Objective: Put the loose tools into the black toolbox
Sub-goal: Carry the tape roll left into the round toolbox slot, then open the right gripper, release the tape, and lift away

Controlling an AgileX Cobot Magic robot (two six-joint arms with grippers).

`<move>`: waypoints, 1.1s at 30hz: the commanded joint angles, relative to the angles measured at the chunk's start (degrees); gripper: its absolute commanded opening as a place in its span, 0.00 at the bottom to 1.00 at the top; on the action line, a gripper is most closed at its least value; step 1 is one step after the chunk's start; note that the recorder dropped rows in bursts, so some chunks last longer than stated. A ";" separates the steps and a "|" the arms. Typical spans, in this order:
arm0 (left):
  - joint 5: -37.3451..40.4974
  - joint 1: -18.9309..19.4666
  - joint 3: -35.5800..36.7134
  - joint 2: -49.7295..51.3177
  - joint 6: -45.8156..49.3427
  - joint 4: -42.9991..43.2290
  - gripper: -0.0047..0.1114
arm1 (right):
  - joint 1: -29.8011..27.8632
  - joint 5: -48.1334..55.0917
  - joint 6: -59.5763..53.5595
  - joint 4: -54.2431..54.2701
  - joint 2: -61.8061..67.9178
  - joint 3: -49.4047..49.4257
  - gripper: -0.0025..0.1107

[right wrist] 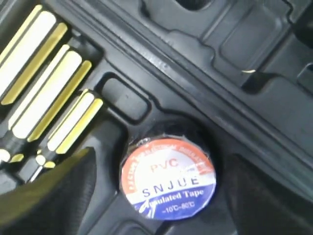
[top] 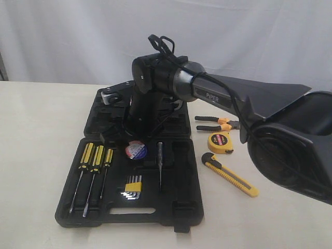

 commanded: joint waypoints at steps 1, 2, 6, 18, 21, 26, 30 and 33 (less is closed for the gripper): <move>-0.45 -0.27 0.15 -0.07 -0.24 -0.58 0.04 | -0.20 0.61 0.20 -0.61 -0.87 -0.46 0.56; -0.45 -0.27 0.15 -0.07 -0.24 -0.58 0.04 | -0.20 0.86 0.20 -0.61 -1.16 -0.46 0.52; -0.45 -0.27 0.15 -0.07 -0.24 -0.58 0.04 | -0.20 1.00 0.20 -0.61 -2.84 -0.46 0.23; -0.45 -0.27 0.15 -0.07 -0.24 -0.58 0.04 | -0.20 0.08 -0.07 -0.61 -0.86 -0.46 0.02; -0.45 -0.27 0.15 -0.07 -0.24 -0.58 0.04 | -0.20 -1.74 -0.50 -0.49 0.74 -0.46 0.02; -0.45 -0.27 0.15 -0.07 -0.24 -0.58 0.04 | -0.20 -0.60 -0.50 -0.23 3.69 -0.46 0.02; -0.45 -0.27 0.15 -0.07 -0.24 -0.58 0.04 | -0.20 -0.97 -0.44 -0.23 3.84 -0.46 0.02; -0.45 -0.27 0.15 -0.07 -0.24 -0.58 0.04 | -0.20 -1.55 -0.44 -0.23 2.90 -0.46 0.02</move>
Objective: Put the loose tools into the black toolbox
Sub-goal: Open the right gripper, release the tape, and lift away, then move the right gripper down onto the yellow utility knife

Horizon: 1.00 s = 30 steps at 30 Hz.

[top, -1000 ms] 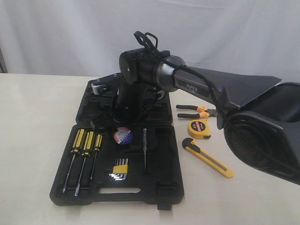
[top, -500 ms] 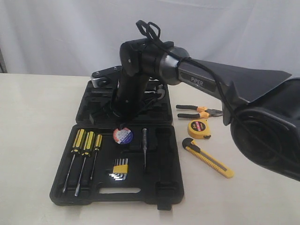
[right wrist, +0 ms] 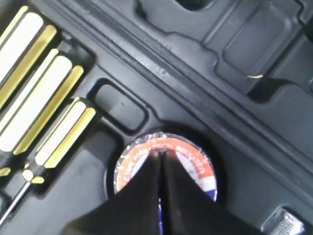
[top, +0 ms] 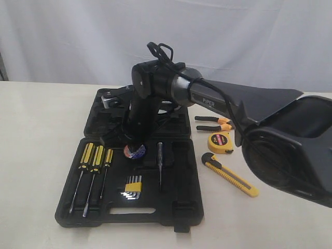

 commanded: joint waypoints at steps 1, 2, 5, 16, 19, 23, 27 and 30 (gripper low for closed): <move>-0.45 -0.27 0.15 -0.07 -0.24 -0.58 0.04 | -0.20 -0.35 -0.45 -0.23 0.18 0.21 0.02; -0.45 -0.27 0.15 -0.07 -0.24 -0.58 0.04 | -0.20 -0.75 -0.45 -0.47 -0.81 0.21 0.02; -0.45 -0.27 0.15 -0.07 -0.24 -0.58 0.04 | -0.20 -1.24 -0.67 -0.88 -2.66 0.11 0.02; -0.45 -0.27 0.15 -0.07 -0.24 -0.58 0.04 | -0.42 3.32 -2.47 -0.88 -5.54 0.11 0.02; -0.45 -0.27 0.15 -0.07 -0.24 -0.58 0.04 | -1.89 7.80 -4.10 0.02 -8.00 0.21 0.02; -0.45 -0.27 0.15 -0.07 -0.24 -0.58 0.04 | -5.32 11.33 -5.57 2.32 -12.52 0.21 0.02; -0.45 -0.27 0.15 -0.07 -0.24 -0.58 0.04 | -10.24 12.76 -5.57 2.36 -17.78 0.21 0.02; -0.45 -0.27 0.15 -0.07 -0.24 -0.58 0.04 | -14.46 12.76 -5.57 2.36 -21.72 2.71 0.02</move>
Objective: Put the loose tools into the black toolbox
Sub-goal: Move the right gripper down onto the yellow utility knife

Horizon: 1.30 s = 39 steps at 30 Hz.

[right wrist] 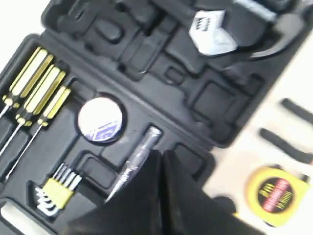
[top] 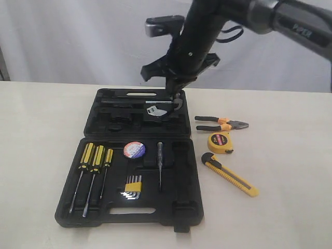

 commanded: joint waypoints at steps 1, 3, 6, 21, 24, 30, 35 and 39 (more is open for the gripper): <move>-0.45 -0.27 0.15 -0.07 -0.24 -0.58 0.04 | -4.82 0.62 -0.51 -0.01 -5.36 4.13 0.02; -0.45 -0.27 0.15 -0.07 -0.24 -0.58 0.04 | -7.27 0.62 -0.51 -0.01 -8.41 8.32 0.02; -0.45 -0.27 0.15 -0.07 -0.24 -0.58 0.04 | -9.79 0.62 -0.51 -0.01 -11.81 14.53 0.02; -0.45 -0.27 0.15 -0.07 -0.24 -0.58 0.04 | -13.09 -9.85 -4.16 0.18 -19.79 45.02 0.02; -0.45 -0.27 0.15 -0.07 -0.24 -0.58 0.04 | -13.09 -11.62 -5.55 0.33 -19.79 47.36 0.02; -0.45 -0.27 0.15 -0.07 -0.24 -0.58 0.04 | -12.98 -12.47 -8.31 2.01 -19.79 47.63 0.02; -0.45 -0.27 0.15 -0.07 -0.24 -0.58 0.04 | -12.98 -13.78 -8.47 2.01 -19.79 47.63 0.11; -0.45 -0.27 0.15 -0.07 -0.24 -0.58 0.04 | -12.98 -15.54 -8.90 2.51 -19.68 47.63 0.44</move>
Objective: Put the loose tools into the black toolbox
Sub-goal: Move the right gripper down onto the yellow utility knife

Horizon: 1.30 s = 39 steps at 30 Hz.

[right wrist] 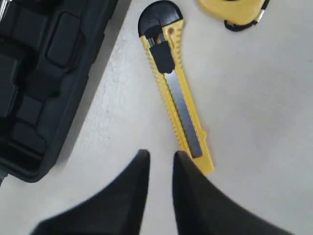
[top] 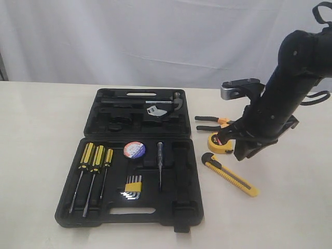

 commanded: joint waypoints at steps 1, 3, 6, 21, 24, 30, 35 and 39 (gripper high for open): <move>-0.45 -0.27 0.15 -0.07 -0.24 -0.58 0.04 | -0.23 -2.03 -1.08 0.60 -0.42 0.27 0.53; -0.45 -0.27 0.15 -0.07 -0.24 -0.58 0.04 | -0.23 -2.65 -1.08 0.60 -0.02 0.27 0.61; -0.45 -0.27 0.15 -0.07 -0.24 -0.58 0.04 | -0.23 -3.57 -1.22 0.60 0.89 0.27 0.60; -0.45 -0.27 0.15 -0.07 -0.24 -0.58 0.04 | 0.41 -9.91 -5.30 1.02 10.61 0.27 0.58; -0.45 -0.27 0.15 -0.07 -0.24 -0.58 0.04 | 1.14 -12.16 -5.52 0.79 11.58 0.27 0.58; -0.45 -0.27 0.15 -0.07 -0.24 -0.58 0.04 | 1.80 -14.21 -5.52 0.79 13.57 0.27 0.58; -0.45 -0.27 0.15 -0.07 -0.24 -0.58 0.04 | 1.80 -13.39 -5.12 0.79 14.34 0.27 0.56; -0.45 -0.27 0.15 -0.07 -0.24 -0.58 0.04 | 1.80 -13.10 -5.12 0.79 14.34 0.27 0.47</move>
